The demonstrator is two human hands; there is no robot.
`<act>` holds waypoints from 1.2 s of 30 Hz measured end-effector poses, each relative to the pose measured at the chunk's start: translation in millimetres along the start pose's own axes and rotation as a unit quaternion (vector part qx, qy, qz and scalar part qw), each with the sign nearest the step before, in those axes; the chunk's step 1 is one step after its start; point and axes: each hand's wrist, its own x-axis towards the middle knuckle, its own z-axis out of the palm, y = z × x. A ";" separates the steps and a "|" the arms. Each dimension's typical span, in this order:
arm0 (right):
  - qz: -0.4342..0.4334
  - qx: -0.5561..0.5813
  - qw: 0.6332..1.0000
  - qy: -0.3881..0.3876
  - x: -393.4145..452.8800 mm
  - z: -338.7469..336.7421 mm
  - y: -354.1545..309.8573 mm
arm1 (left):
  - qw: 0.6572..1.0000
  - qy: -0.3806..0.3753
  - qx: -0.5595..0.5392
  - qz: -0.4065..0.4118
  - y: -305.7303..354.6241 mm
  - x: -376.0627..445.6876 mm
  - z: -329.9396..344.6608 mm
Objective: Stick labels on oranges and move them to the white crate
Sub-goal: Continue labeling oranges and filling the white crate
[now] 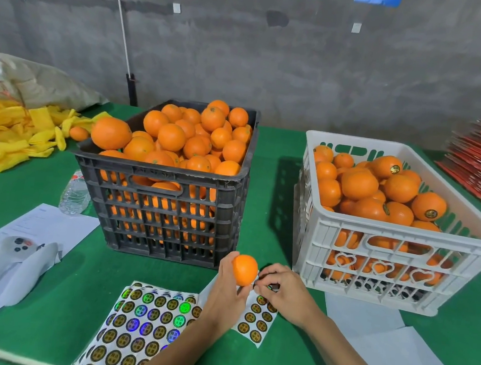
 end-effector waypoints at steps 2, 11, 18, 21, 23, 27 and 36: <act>0.003 0.013 1.000 0.004 -0.2 -0.3 -0.6 | 1.000 -0.001 -0.005 -0.006 -1.4 0.4 -1.2; -0.021 -0.135 0.988 0.067 -3.1 10.4 -2.7 | 1.000 -0.003 -0.009 -0.022 0.5 -1.0 -3.4; 0.032 -0.059 0.961 0.267 -6.5 4.7 -41.9 | 0.998 0.018 -0.060 -0.013 14.3 3.6 -6.3; -0.036 -0.094 0.952 0.288 -7.6 -9.1 -62.5 | 0.993 0.036 -0.109 0.017 42.5 15.5 -15.2; -0.082 -0.096 0.942 0.311 -6.5 -22.9 -79.3 | 0.990 0.050 -0.127 0.034 68.3 27.2 -25.5; -0.124 -0.092 0.915 0.372 5.7 -56.5 -116.3 | 0.983 0.099 -0.078 0.136 122.9 51.2 -52.0; -0.020 -0.077 0.917 0.391 74.7 -170.6 -113.4 | 0.921 0.155 0.220 0.283 180.5 126.2 -128.8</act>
